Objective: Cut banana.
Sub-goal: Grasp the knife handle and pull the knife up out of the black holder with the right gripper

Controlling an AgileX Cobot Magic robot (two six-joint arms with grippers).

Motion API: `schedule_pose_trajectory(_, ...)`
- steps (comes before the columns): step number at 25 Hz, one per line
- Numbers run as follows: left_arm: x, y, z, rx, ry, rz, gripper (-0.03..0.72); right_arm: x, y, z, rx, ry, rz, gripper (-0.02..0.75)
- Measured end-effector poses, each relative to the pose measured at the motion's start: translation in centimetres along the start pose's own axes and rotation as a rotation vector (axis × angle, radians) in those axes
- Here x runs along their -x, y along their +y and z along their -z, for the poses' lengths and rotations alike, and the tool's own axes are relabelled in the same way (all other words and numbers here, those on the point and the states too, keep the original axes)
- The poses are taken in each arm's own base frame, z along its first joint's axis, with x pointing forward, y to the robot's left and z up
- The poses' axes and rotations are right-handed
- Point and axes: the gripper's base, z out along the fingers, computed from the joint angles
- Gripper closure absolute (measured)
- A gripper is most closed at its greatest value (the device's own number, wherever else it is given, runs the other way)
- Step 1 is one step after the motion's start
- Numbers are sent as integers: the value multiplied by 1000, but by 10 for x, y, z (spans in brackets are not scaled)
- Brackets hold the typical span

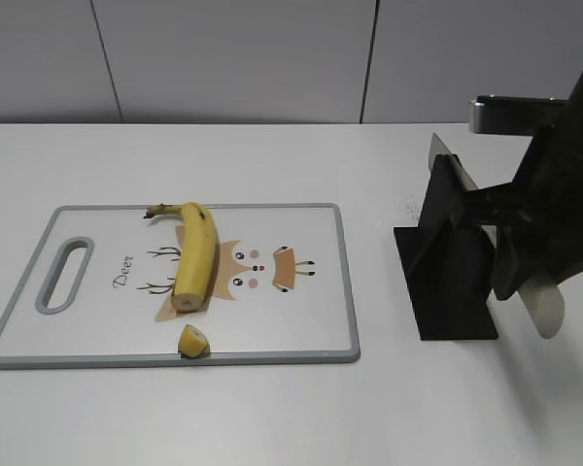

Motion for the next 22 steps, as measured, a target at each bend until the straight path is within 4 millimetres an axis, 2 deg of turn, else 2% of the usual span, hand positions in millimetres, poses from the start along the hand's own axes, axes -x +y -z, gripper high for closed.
schedule_pose_trajectory(15,0,0,0,-2,0,1,135,-22,-9,53,35,-191,-9,563)
schedule_pose_trajectory(22,0,0,0,-5,-1,2,135,-33,-12,71,62,-253,-6,563)
